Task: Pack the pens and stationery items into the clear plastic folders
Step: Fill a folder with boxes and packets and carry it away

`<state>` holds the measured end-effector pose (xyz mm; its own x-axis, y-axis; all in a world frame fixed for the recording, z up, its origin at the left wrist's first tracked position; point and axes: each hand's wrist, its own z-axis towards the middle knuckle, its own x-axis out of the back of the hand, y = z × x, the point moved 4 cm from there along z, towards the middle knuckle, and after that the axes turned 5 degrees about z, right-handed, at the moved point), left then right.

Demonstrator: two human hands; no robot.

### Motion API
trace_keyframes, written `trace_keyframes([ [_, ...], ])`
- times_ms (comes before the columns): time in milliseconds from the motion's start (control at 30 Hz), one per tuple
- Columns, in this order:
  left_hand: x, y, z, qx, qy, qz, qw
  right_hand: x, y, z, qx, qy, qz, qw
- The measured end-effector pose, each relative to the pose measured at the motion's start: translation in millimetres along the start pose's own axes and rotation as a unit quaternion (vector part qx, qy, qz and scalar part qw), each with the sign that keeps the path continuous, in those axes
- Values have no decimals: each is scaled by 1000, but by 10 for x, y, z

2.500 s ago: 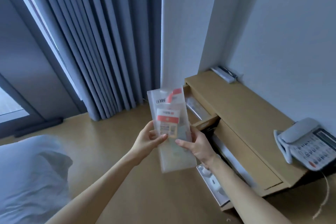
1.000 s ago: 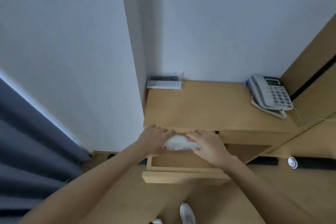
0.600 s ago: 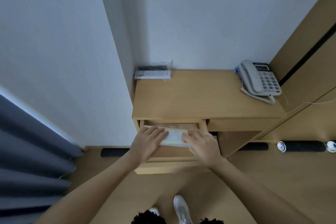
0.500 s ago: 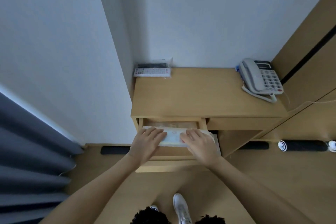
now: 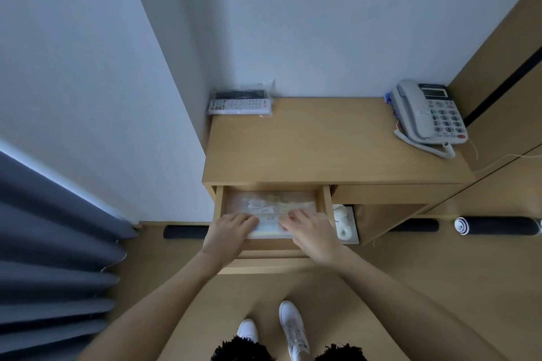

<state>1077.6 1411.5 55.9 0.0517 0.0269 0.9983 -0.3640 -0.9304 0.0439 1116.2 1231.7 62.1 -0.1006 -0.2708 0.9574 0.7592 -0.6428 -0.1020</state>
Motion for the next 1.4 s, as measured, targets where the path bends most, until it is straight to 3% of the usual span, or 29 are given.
trace_keyframes([
  [233,-95,-19,16,-25,-71,35,997,-193,-31,-22,-22,-89,79,993],
  [433,-292,-17,154,-1,-107,74,992,-242,71,-2,-26,-155,71,985],
  [533,-358,-56,204,34,-106,68,991,-314,100,3,-21,-161,64,985],
  [867,-555,30,214,-4,-144,73,987,-476,139,-18,-20,-91,72,993],
  [1133,-487,16,328,3,-165,100,981,-598,205,39,-49,-215,96,971],
  [1267,-514,19,308,1,-168,108,980,-590,241,15,-69,-236,115,962],
  [1400,-502,1,298,18,-177,107,978,-510,313,-93,-123,-218,225,942],
])
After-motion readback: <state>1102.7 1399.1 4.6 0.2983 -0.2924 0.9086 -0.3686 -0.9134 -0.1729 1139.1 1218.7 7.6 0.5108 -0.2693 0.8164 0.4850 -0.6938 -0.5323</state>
